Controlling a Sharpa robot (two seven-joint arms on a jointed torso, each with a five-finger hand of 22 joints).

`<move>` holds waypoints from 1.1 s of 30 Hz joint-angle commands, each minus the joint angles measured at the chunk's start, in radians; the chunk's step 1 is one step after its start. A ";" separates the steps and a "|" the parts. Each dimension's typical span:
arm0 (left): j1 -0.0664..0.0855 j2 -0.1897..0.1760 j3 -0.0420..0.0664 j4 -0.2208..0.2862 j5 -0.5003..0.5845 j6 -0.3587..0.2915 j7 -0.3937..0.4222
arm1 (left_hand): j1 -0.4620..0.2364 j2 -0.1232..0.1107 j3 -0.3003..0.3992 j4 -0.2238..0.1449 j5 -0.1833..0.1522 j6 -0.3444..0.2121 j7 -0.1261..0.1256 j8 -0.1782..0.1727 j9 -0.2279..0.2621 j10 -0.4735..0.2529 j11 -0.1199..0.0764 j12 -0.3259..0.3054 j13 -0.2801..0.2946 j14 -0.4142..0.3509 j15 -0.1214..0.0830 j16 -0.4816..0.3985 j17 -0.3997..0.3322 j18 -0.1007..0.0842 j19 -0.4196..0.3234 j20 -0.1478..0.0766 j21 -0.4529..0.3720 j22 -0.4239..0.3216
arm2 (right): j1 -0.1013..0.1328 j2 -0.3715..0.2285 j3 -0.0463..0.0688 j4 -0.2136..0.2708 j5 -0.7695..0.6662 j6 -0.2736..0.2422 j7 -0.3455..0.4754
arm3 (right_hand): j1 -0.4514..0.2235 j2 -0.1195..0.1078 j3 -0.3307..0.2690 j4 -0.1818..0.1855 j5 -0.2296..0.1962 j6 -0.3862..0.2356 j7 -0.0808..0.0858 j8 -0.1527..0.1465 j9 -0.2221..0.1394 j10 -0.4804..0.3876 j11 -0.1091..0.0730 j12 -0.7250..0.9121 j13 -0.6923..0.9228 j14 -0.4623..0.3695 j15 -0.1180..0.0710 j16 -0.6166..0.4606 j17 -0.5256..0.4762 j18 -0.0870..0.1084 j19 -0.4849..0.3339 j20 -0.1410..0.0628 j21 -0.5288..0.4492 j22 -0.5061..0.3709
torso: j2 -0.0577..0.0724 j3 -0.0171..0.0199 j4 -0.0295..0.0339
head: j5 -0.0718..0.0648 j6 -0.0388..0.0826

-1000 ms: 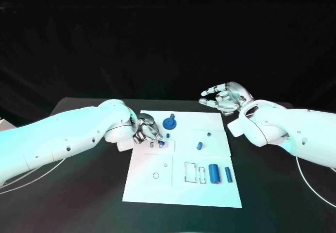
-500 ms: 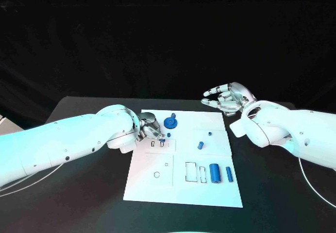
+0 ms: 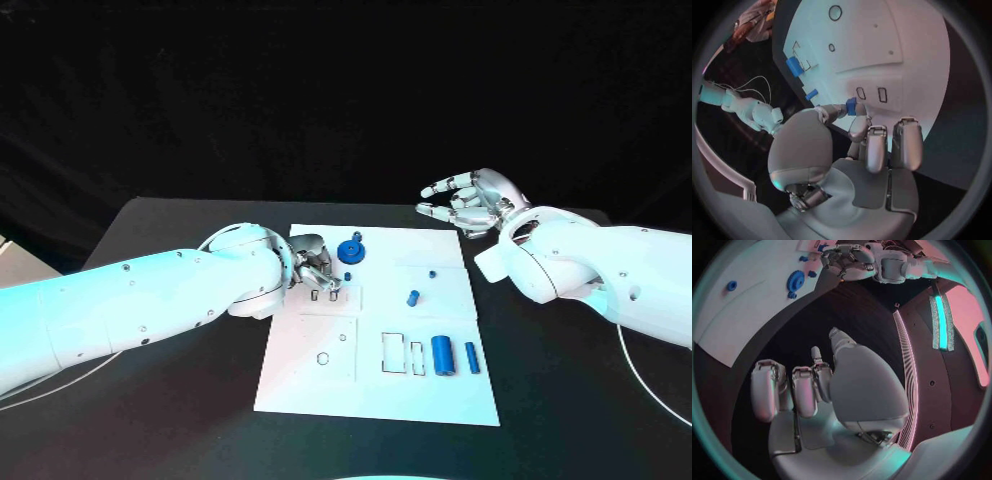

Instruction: Assemble the parts on the task board

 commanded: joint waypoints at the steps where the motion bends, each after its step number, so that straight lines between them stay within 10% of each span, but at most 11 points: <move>1: -0.001 0.003 -0.001 -0.002 -0.019 0.006 -0.016 | 0.005 0.000 0.193 -0.199 0.003 0.025 -0.018 -0.006 -0.001 0.007 0.003 0.004 0.001 0.093 -0.006 0.004 0.235 -0.005 0.006 0.003 0.005 0.030 | -0.001 0.000 0.000 0.001 -0.012 0.010 0.018 | 0.000 0.008 -0.003 0.001 0.005 -0.005 0.000 0.003 0.001 -0.007 0.001 -0.004 0.133 0.063 -0.003 -0.004 0.092 0.010 0.013 -0.002 -0.005 0.123 | 0.000 -0.0001 0.0004 | 0.002 0.000; 33: -0.005 0.008 -0.006 -0.013 0.026 0.077 -0.029 | 0.004 0.000 0.194 -0.199 0.008 0.027 -0.019 -0.007 -0.001 0.008 0.003 0.004 0.001 0.094 -0.007 0.005 0.236 -0.006 0.009 0.002 0.006 0.034 | -0.001 0.004 0.000 -0.004 -0.016 0.017 0.017 | -0.002 0.007 -0.004 0.001 0.009 -0.007 0.000 0.004 0.001 -0.008 0.001 -0.006 0.131 0.063 -0.003 -0.004 0.093 0.009 0.014 -0.002 -0.003 0.124 | 0.001 -0.0011 0.0002 | 0.000 -0.006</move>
